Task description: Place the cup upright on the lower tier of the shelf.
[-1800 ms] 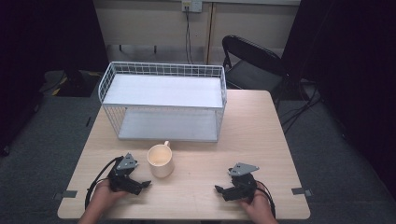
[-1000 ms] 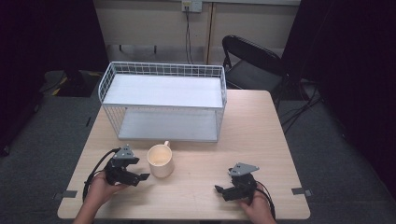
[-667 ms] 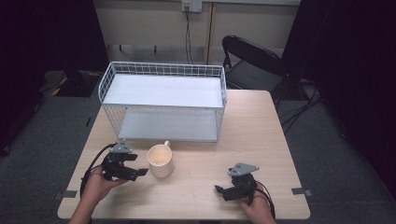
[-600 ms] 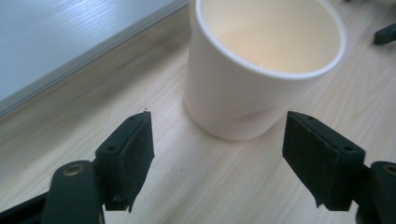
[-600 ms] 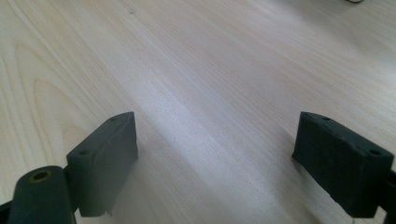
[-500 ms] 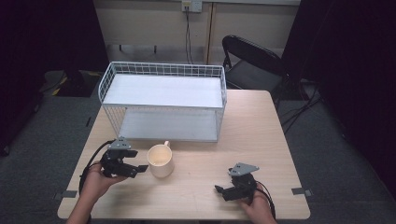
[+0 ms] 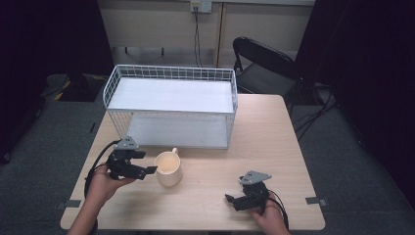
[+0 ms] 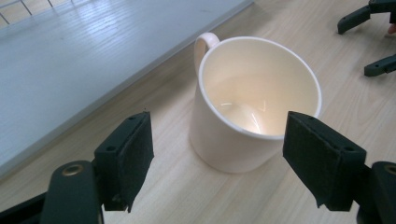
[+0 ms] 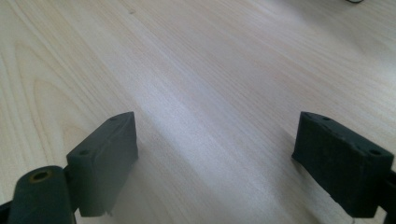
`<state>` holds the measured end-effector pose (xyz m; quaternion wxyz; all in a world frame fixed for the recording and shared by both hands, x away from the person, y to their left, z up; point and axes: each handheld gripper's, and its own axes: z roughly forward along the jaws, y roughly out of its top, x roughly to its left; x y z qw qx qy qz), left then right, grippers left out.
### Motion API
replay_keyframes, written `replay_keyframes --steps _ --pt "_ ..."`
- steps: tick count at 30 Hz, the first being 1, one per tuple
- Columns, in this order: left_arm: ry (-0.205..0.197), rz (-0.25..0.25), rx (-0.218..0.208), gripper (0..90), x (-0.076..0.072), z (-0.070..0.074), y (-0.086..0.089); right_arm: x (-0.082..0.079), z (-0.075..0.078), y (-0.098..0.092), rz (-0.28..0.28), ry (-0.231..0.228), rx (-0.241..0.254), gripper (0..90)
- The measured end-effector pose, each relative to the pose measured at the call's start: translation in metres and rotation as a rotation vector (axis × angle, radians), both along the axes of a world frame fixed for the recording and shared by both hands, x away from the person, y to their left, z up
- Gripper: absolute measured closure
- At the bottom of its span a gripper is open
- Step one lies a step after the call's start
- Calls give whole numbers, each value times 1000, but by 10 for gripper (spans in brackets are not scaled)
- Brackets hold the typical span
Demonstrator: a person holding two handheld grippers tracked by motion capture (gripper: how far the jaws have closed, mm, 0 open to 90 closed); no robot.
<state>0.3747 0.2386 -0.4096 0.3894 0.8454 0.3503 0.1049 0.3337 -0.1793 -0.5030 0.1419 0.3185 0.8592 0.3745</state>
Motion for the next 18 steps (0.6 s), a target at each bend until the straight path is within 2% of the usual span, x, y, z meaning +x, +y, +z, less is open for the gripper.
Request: replay_keyframes --steps 2,3,9,14,17,18 --pt "0 0 -1 250 1 0 -1 0 0 0 0 0 0 129" --pt "7 13 -19 250 4 -2 -3 0 0 0 0 0 0 129" --pt "28 35 -29 270 12 -7 -10 0 0 0 0 0 0 129" --pt "41 39 -17 349 17 -9 -19 0 0 0 0 0 1 129" --pt "46 37 16 390 20 -11 -24 0 0 0 0 0 1 129" --pt "40 51 14 390 20 -12 -26 0 0 0 0 0 1 129"
